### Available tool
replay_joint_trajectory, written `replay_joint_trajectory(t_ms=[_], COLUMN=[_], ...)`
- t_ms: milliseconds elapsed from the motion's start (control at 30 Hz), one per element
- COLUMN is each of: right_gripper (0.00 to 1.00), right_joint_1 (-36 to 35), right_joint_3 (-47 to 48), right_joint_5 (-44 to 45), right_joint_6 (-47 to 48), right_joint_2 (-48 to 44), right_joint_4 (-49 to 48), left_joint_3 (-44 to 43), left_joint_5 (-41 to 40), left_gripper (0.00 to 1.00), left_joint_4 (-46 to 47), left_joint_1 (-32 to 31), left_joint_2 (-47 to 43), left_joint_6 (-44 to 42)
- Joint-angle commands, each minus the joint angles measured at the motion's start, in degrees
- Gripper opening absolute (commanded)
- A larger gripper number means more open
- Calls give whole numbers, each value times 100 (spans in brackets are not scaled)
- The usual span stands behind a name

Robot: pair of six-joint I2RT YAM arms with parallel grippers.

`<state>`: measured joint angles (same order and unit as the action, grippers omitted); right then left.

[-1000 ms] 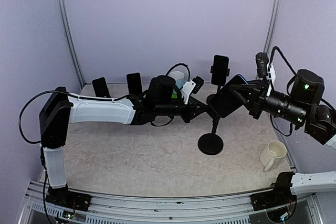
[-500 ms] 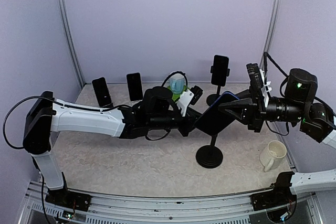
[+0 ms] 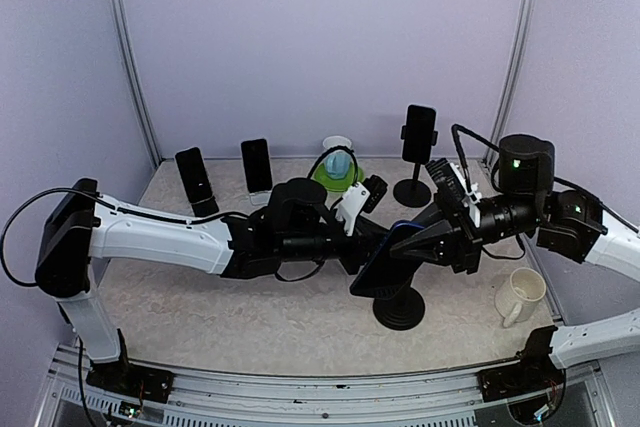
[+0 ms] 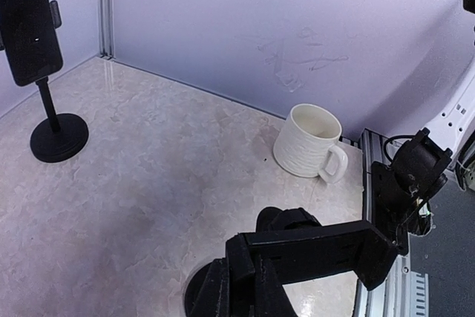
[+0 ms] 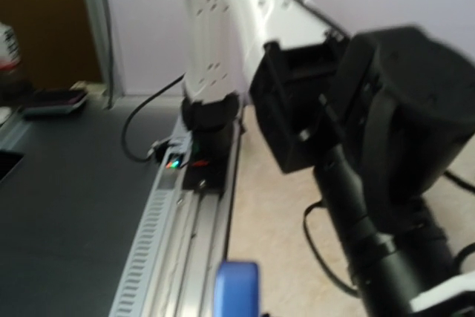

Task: Place the phone on the phone stand
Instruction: Move the phone stand to the center of the board.

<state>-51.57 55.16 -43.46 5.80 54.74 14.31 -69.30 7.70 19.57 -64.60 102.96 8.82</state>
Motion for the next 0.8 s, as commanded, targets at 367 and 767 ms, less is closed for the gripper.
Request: replay_joint_trajectory(t_ms=[367,767], right_gripper=[0,0], right_joint_1=[181,591], right_joint_3=[124,-68], right_joint_5=[-950,-1286], right_joint_6=[702,765], right_joint_2=[354,622], right_joint_4=[-126,-502], left_joint_3=[219,307], left_joint_5=[165,298], left_gripper=[0,0], left_joint_4=[465,453], left_joint_1=[-200,-352], left_joint_2=[-366,-546], left_joint_6=[112,-18])
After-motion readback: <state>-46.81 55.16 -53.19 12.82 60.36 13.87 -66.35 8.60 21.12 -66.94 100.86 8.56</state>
